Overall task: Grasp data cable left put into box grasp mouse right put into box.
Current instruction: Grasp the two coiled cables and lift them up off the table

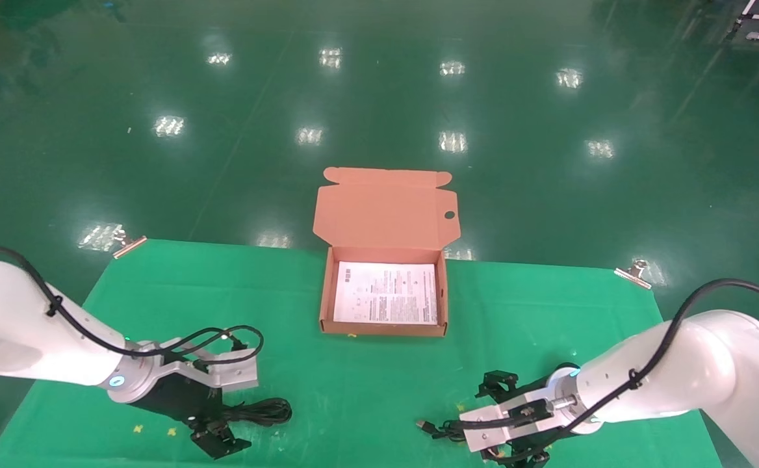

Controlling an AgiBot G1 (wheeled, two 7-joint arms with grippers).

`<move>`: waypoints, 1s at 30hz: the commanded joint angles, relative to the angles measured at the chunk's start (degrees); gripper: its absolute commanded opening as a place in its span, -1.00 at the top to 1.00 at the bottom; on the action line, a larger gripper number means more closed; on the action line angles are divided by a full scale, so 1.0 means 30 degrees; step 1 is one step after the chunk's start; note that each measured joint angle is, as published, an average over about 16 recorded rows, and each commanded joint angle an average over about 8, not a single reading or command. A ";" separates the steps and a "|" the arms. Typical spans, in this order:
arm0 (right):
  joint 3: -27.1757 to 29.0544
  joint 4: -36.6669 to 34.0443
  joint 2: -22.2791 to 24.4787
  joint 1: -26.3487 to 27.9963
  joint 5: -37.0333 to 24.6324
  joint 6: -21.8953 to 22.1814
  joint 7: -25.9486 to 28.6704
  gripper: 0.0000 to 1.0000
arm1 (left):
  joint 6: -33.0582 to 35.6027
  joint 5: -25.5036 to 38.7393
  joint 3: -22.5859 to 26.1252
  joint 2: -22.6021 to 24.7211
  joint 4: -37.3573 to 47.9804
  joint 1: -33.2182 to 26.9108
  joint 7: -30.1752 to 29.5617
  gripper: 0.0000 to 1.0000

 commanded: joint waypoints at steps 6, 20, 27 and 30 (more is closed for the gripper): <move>-0.0059 -0.1690 -0.0630 0.0078 -0.0042 0.0431 -0.0727 0.45 | -0.0414 0.0060 0.0026 0.0513 0.1459 -0.0055 0.0972 0.40; -0.0087 -0.1890 -0.0724 0.0071 -0.0078 0.0515 -0.0795 1.00 | -0.0524 0.0056 0.0020 0.0588 0.1652 -0.0057 0.1101 1.00; -0.0079 -0.1750 -0.0663 0.0077 -0.0075 0.0464 -0.0763 1.00 | -0.0454 0.0063 0.0026 0.0536 0.1521 -0.0058 0.1019 1.00; -0.0075 -0.1704 -0.0642 0.0080 -0.0072 0.0451 -0.0753 1.00 | -0.0437 0.0064 0.0027 0.0520 0.1479 -0.0058 0.0993 1.00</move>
